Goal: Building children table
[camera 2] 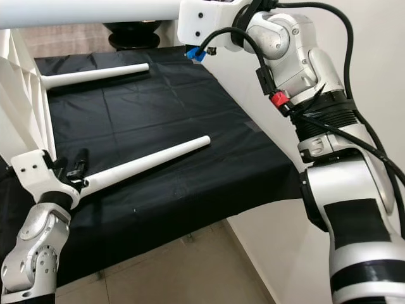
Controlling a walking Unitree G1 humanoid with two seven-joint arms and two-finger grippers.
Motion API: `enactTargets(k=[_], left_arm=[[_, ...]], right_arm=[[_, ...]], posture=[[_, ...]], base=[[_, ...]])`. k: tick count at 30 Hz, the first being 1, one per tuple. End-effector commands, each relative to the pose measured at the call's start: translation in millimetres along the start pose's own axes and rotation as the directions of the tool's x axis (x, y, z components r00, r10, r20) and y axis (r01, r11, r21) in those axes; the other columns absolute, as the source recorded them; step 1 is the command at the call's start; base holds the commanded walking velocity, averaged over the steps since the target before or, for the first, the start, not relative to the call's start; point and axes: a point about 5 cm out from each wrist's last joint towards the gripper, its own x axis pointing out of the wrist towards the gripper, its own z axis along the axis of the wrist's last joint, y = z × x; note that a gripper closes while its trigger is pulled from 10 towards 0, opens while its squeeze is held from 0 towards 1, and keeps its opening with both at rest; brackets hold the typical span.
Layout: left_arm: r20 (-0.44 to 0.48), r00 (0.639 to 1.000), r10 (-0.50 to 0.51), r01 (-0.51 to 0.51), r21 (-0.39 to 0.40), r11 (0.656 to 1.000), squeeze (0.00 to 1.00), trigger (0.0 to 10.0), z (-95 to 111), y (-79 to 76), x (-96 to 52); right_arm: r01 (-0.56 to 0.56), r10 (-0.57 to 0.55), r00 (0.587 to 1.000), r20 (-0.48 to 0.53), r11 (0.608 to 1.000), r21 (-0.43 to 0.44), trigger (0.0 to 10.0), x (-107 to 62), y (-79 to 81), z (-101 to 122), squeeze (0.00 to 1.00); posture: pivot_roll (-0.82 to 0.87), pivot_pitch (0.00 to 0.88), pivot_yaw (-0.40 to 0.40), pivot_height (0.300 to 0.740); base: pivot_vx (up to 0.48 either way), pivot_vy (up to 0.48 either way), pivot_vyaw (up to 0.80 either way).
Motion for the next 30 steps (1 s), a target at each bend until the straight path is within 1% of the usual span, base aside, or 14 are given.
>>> enactTargets(k=[1,3,5,7,11,14,16,20,23,25,27,28,29,30], left_arm=[[-0.006,0.998,0.056,-0.056,0.017,0.998,0.00,0.0,-1.6,9.6,1.3],[-0.019,0.995,0.099,-0.099,0.012,0.995,0.00,0.0,-3.3,16.0,1.2],[-0.064,0.972,0.227,-0.228,-0.014,0.974,0.00,0.0,-9.8,39.8,0.5],[-0.064,0.972,0.227,-0.228,-0.014,0.974,0.00,0.0,-9.8,39.8,0.5],[-0.100,0.896,0.432,-0.437,-0.031,0.899,0.00,0.0,-17.4,89.2,-4.4],[-0.076,0.874,0.480,-0.482,-0.015,0.876,0.00,0.0,-12.6,103.0,-6.5],[-0.012,0.862,0.507,-0.507,0.000,0.862,0.00,0.0,2.0,114.6,-5.9],[0.289,0.831,0.476,-0.514,0.070,0.855,0.00,0.0,79.9,133.2,6.6],[0.395,0.809,0.436,-0.511,0.106,0.853,0.00,0.0,111.4,133.0,10.1],[0.562,0.764,0.316,-0.488,0.183,0.853,0.00,0.0,165.6,119.8,14.6],[0.562,0.764,0.316,-0.488,0.183,0.853,0.00,0.0,165.6,119.8,14.6],[0.628,0.737,0.250,-0.476,0.220,0.851,0.00,0.0,189.2,110.3,14.7],[0.698,0.701,0.148,-0.453,0.276,0.848,0.00,0.0,217.6,92.3,14.3],[0.748,0.663,0.038,-0.428,0.337,0.839,0.00,0.0,241.1,71.9,13.0]], right_arm=[[0.002,-0.002,1.000,-0.001,1.000,0.028,0.0,0.4,-0.4,-1.7,0.00],[0.001,-0.001,1.000,0.000,1.000,0.029,0.0,0.3,-0.2,-1.9,0.00],[-0.002,0.002,1.000,0.002,0.999,0.032,0.0,-0.6,0.6,-3.2,0.00],[-0.002,0.002,1.000,0.002,0.999,0.032,0.0,-0.6,0.6,-3.2,0.00],[-0.026,0.029,0.999,-0.043,0.997,0.076,0.0,-3.2,7.5,-14.0,0.00],[-0.033,0.044,0.995,-0.088,0.992,0.120,0.0,-5.4,12.5,-23.2,0.00],[-0.040,0.069,0.987,-0.144,0.981,0.191,0.0,-10.7,22.4,-37.2,0.00],[0.105,0.059,0.938,-0.341,0.891,0.443,0.0,-32.8,48.4,-81.3,0.00],[0.143,0.076,0.914,-0.398,0.858,0.494,0.0,-41.0,61.0,-92.9,0.00],[0.200,0.119,0.891,-0.439,0.764,0.613,0.0,-45.3,95.8,-100.6,0.00],[0.200,0.119,0.891,-0.439,0.764,0.613,0.0,-45.3,95.8,-100.6,0.00],[0.226,0.147,0.882,-0.447,0.701,0.676,0.0,-45.9,116.2,-100.8,0.00],[0.243,0.185,0.888,-0.422,0.589,0.770,0.0,-40.9,147.0,-89.6,0.00],[0.244,0.231,0.899,-0.372,0.442,0.863,0.0,-32.0,180.0,-68.5,0.00]], posture=[[-0.10,0.030,-0.094,0.740],[-0.10,0.030,-0.094,0.740],[-0.10,0.035,-0.094,0.740],[-0.10,0.035,-0.094,0.740],[-0.11,0.036,-0.100,0.740],[-0.10,0.036,-0.104,0.740],[-0.09,0.035,-0.110,0.740],[-0.07,0.030,-0.111,0.740],[-0.07,0.030,-0.111,0.740],[-0.06,0.024,-0.111,0.740],[-0.06,0.024,-0.111,0.740],[-0.06,0.024,-0.111,0.740],[-0.04,0.018,-0.107,0.740],[-0.03,0.014,-0.099,0.740]], base=[[0.000,0.000,0.00],[0.000,0.000,0.00],[0.000,0.000,0.00],[0.000,0.000,0.00],[0.000,0.000,0.00],[0.000,0.000,0.00],[0.000,0.000,0.00],[0.000,0.000,0.00],[0.000,0.000,0.00],[0.000,0.000,0.00],[0.000,0.000,0.00],[0.000,0.000,0.00],[0.000,0.000,0.00],[0.000,0.000,0.00]])
